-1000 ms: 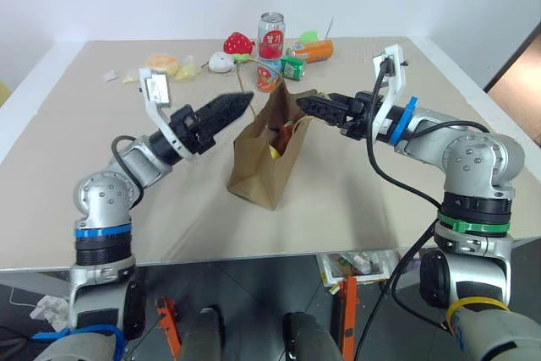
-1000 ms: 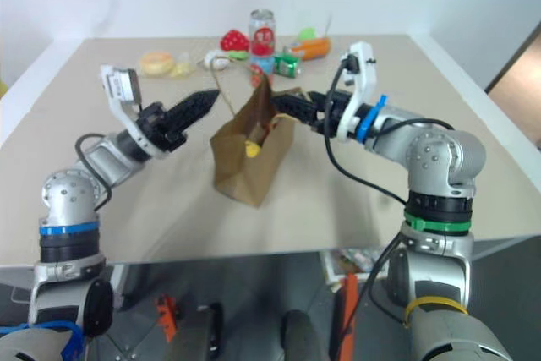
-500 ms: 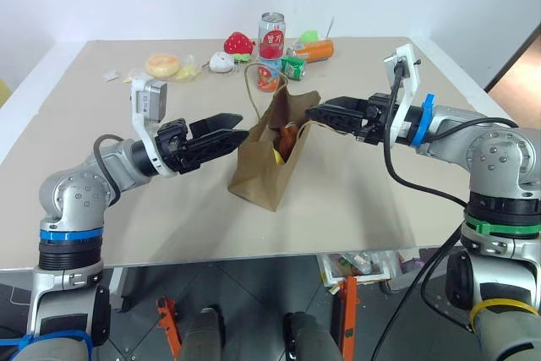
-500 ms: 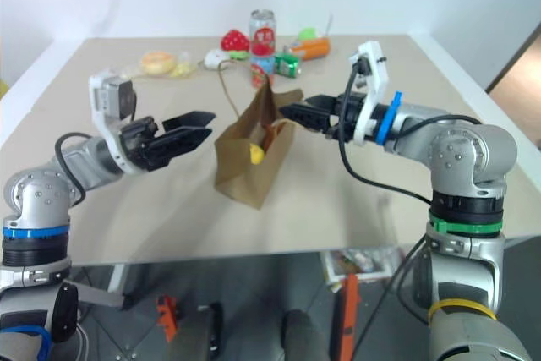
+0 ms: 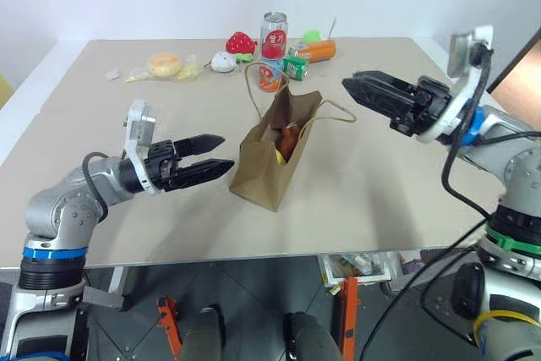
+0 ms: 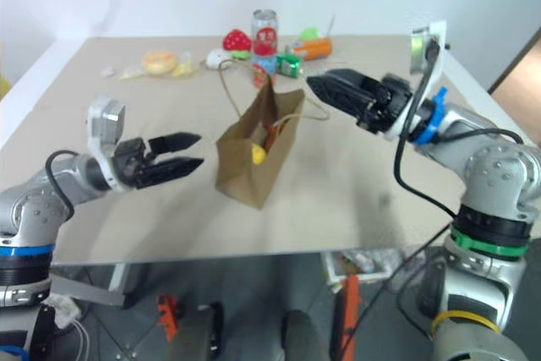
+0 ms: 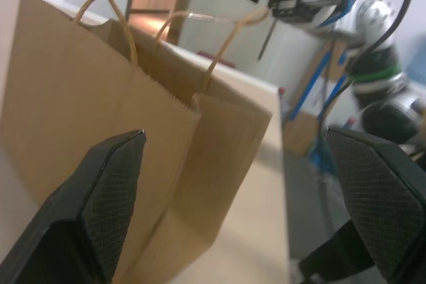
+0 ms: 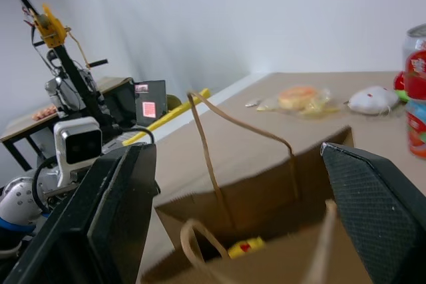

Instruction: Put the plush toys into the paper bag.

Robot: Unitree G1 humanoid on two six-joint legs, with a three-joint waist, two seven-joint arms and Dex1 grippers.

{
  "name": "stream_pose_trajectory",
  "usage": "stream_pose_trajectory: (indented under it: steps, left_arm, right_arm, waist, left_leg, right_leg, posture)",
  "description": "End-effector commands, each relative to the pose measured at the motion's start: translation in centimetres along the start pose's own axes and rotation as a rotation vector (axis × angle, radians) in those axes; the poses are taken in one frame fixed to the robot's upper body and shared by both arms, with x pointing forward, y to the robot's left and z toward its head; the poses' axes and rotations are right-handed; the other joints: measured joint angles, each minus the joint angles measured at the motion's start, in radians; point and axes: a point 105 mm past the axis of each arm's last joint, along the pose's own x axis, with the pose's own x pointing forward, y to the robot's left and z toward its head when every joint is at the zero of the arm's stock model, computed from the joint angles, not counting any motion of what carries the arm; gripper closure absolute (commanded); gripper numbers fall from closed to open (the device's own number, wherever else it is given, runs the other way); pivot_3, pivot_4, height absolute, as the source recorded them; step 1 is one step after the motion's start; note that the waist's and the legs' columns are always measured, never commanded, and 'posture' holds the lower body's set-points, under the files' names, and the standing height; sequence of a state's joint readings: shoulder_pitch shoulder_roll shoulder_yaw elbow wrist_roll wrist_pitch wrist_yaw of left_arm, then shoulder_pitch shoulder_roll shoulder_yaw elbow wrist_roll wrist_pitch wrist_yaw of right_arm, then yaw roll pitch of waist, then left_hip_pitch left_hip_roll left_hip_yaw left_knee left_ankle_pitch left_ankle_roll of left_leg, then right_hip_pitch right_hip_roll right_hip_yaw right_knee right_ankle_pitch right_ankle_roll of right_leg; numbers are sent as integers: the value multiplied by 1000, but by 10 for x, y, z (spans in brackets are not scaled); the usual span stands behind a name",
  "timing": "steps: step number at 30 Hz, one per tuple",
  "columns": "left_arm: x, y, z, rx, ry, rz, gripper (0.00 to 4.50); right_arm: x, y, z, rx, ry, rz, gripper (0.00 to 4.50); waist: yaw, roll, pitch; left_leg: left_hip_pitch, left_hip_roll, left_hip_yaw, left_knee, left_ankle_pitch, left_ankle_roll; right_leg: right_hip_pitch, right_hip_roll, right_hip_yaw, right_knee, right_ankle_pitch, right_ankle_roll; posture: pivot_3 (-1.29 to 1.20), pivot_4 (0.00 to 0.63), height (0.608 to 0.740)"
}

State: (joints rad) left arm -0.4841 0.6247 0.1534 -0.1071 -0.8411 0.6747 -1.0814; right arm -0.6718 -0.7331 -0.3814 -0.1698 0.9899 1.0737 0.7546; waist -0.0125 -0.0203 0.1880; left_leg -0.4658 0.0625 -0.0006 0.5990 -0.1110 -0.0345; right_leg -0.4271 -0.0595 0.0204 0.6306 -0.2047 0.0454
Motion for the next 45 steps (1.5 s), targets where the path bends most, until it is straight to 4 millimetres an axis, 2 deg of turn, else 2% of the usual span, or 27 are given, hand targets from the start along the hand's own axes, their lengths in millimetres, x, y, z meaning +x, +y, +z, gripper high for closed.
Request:
stream_pose_trajectory:
  steps: [1, 3, 7, 12, 15, 17, 20, 24, 28, 33, 40, 45]
  left_arm:
    - [-18, -2, 13, 115, 10, 14, 84]
    - [-23, -4, 9, 147, 40, 8, 84]
    - [-23, -7, 5, 192, 56, -1, 84]
    - [-24, -10, 3, 206, 39, 6, 0]
    - [-25, -11, 4, 214, 37, 13, 0]
    - [-26, -11, 3, 237, 46, 21, 0]
    - [-23, -9, -1, 271, 56, 29, 0]
    - [-11, -2, -3, 310, 20, 55, 0]
    - [0, 8, -8, 318, 6, 71, 0]
    - [10, 9, -17, 320, 26, 29, 0]
    - [23, 12, -30, 328, 61, -9, 0]
    - [28, 17, -34, 349, 78, -7, 0]
  right_arm:
    - [-28, 10, -3, -87, 96, 8, 217]
    - [-34, 12, -12, -90, 154, 12, 217]
    - [-35, 16, -45, -80, 281, 36, 217]
    - [-25, 10, -77, -80, 343, 12, 2264]
    - [-20, 9, -85, -78, 349, 21, 3737]
    - [-17, 7, -87, -72, 341, 25, 4462]
    - [-11, 6, -91, -86, 352, 37, 4462]
    - [9, -4, -100, -128, 381, 9, 4462]
    - [31, 2, -107, -156, 388, 63, 4462]
    - [57, 3, -112, -201, 366, 74, 4462]
    - [89, 20, -101, -211, 265, 117, 4462]
    - [101, 37, -103, -197, 240, 170, 4462]
  waist:
    - [-3, 0, 0]
    - [-8, 0, 0]
    - [-11, 0, 0]
    - [-9, 0, 0]
    - [-9, 0, 0]
    - [-8, 0, 0]
    - [-8, 0, 0]
    - [-9, -1, 0]
    - [-8, -1, 0]
    - [-8, -1, 0]
    - [-8, -1, 0]
    - [-8, -1, 0]
  left_leg:
    - [0, 0, 1, 0, -1, -1]
    - [0, 0, 1, 0, -1, -1]
    - [1, 2, 2, 0, -2, -1]
    - [1, 1, 2, 2, -2, -2]
    - [1, 1, 3, 2, -3, -3]
    - [1, 1, 3, 2, -2, -2]
    - [1, 1, 3, 2, -2, -2]
    - [1, 1, 3, 2, -2, -2]
    - [1, 1, 2, 3, -2, -2]
    - [1, 1, 2, 2, -2, -1]
    - [1, 2, 2, 2, -2, -1]
    - [1, 2, 1, 2, -2, -1]
  right_leg:
    - [-1, 0, 0, 0, 0, 0]
    - [-1, 0, 0, 0, 0, 0]
    - [-2, 1, 0, 0, 0, -1]
    - [-2, 0, 1, 0, 1, -2]
    - [-2, -1, 1, 0, 1, -2]
    - [-2, -1, 1, 0, 1, -1]
    - [-3, 0, 1, 0, 0, -1]
    - [-2, 0, 1, 0, 1, -1]
    - [-2, 1, 1, 0, 1, -1]
    - [-2, 1, 1, 0, 1, 0]
    - [-2, 2, 1, 1, 1, 0]
    - [-1, 2, 1, 1, 1, 0]
  posture:
    - [0, 150, 740]
    - [0, 150, 740]
    - [0, 150, 740]
    - [0, 150, 740]
    - [0, 150, 740]
    - [0, 150, 740]
    - [0, 150, 740]
    - [0, 150, 740]
    - [0, 150, 740]
    - [0, 150, 740]
    - [0, 150, 740]
    - [0, 150, 740]
